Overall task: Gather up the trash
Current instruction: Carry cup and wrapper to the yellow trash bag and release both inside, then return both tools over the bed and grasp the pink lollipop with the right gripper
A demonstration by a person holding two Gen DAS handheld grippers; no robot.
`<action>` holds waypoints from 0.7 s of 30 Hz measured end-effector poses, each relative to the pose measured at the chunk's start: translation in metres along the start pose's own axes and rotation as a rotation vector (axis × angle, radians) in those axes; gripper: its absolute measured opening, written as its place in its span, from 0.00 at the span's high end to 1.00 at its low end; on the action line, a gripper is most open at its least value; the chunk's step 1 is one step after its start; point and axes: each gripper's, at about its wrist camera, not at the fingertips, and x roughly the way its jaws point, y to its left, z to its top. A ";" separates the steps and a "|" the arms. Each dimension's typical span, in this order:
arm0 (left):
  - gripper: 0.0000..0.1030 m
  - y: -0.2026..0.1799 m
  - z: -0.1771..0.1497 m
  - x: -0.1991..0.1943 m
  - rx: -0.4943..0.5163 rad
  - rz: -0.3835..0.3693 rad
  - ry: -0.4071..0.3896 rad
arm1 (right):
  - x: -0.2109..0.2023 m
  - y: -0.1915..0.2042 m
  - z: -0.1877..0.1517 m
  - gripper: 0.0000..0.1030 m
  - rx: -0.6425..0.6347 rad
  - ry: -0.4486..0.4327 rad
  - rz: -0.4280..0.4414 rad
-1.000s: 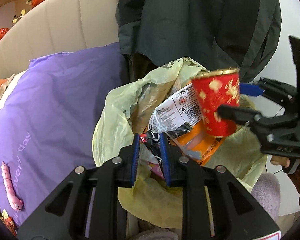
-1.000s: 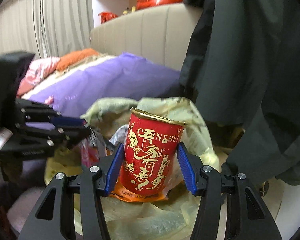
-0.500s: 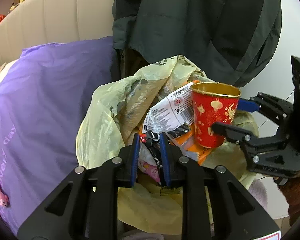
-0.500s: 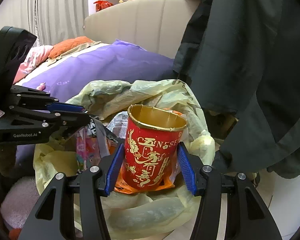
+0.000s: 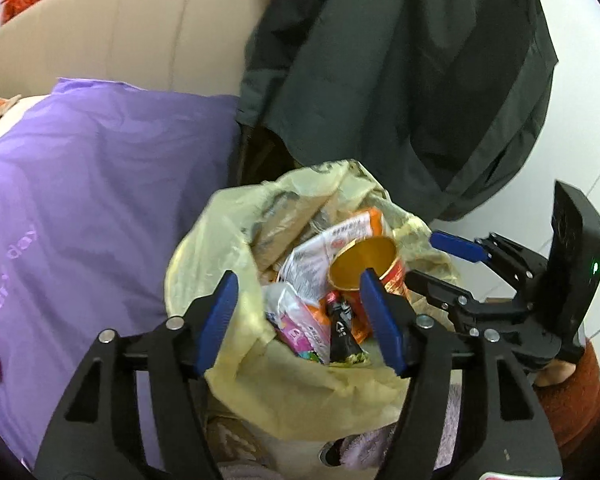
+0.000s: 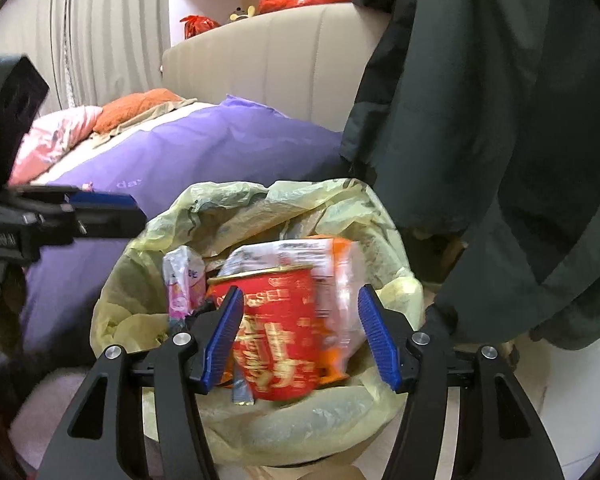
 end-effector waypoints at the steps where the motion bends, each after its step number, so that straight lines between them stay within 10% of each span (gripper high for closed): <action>1: 0.40 0.001 0.000 -0.005 -0.008 0.011 -0.010 | -0.004 0.002 0.000 0.45 -0.003 -0.009 -0.011; 21: 0.39 0.078 -0.083 -0.174 -0.093 0.283 -0.238 | -0.074 0.110 0.031 0.41 -0.081 -0.146 0.179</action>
